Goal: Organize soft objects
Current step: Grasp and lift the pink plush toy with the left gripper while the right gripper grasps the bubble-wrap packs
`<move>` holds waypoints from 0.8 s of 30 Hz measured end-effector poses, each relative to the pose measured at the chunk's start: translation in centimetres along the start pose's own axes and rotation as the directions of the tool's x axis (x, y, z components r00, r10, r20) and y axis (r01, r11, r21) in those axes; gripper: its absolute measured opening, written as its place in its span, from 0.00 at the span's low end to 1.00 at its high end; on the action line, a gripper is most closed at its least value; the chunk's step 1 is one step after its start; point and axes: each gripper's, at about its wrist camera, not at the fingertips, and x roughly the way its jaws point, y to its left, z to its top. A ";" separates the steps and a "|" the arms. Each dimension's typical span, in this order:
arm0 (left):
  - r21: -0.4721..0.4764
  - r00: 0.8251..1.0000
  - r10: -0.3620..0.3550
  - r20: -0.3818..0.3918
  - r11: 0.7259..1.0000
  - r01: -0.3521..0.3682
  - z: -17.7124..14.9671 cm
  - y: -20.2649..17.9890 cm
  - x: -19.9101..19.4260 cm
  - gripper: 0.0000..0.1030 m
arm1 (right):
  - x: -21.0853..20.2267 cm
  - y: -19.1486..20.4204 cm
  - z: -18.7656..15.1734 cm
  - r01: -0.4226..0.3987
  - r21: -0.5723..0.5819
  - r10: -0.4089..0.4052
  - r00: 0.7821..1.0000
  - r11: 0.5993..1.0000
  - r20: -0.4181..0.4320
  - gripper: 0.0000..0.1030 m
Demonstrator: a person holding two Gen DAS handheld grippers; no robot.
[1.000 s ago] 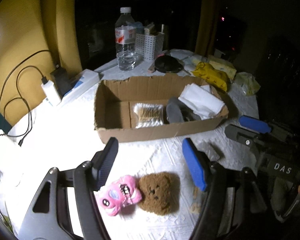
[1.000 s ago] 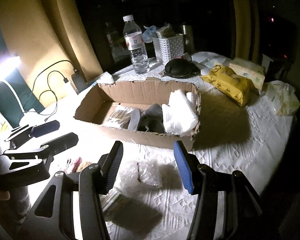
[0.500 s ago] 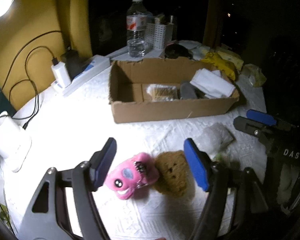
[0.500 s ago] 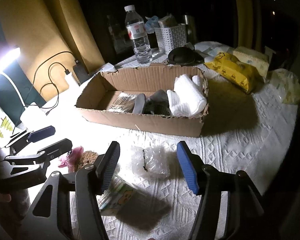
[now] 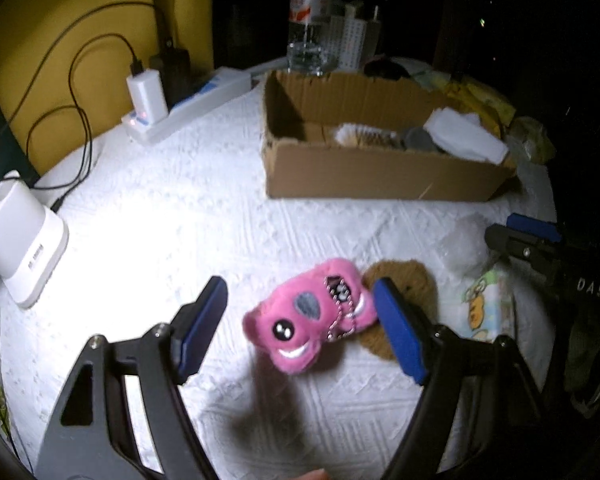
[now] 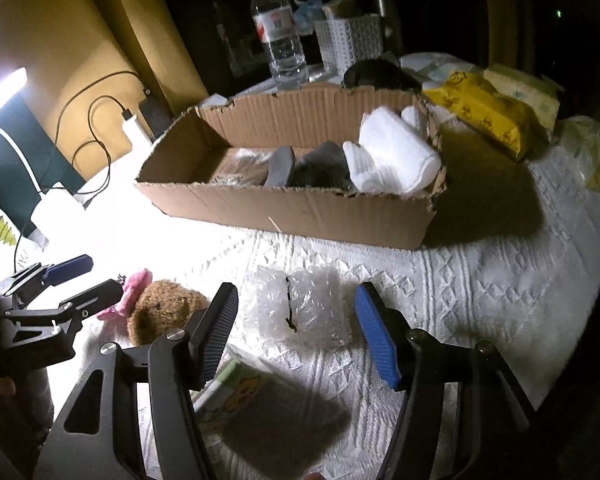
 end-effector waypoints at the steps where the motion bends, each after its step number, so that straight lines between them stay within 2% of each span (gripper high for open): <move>1: -0.002 1.000 0.004 -0.010 1.000 -0.004 -0.1 0.1 0.4 0.74 | 0.2 0.0 0.0 0.002 0.000 -0.002 1.000 1.000 -0.004 0.63; 4: -0.018 0.999 0.017 -0.031 1.000 -0.018 -0.2 0.5 1.1 0.74 | 0.8 0.0 -0.1 -0.001 -0.001 0.001 1.000 1.000 -0.018 0.65; 6: -0.019 0.999 0.022 -0.042 1.000 -0.023 -0.4 0.6 1.5 0.74 | 1.2 0.0 -0.2 -0.002 -0.005 0.002 1.000 1.000 -0.027 0.71; 10: -0.008 0.998 0.022 -0.065 1.000 -0.023 -0.9 0.6 2.3 0.74 | 2.0 0.0 -0.3 -0.022 -0.004 0.022 0.999 1.000 -0.043 0.72; 16: -0.005 0.998 0.014 -0.054 1.000 -0.014 -0.9 0.5 2.5 0.73 | 2.9 -0.3 -0.2 -0.008 0.008 0.009 0.999 1.000 -0.054 0.72; 20: -0.001 0.998 -0.016 -0.059 1.000 0.016 -1.0 0.4 2.7 0.62 | 3.6 -0.5 -0.3 -0.005 0.027 0.007 0.997 1.000 -0.073 0.72; 24: 0.014 0.998 -0.021 -0.052 1.000 0.022 -1.1 0.1 2.6 0.57 | 3.5 -0.7 -0.4 -0.015 0.038 0.018 0.997 0.999 -0.074 0.70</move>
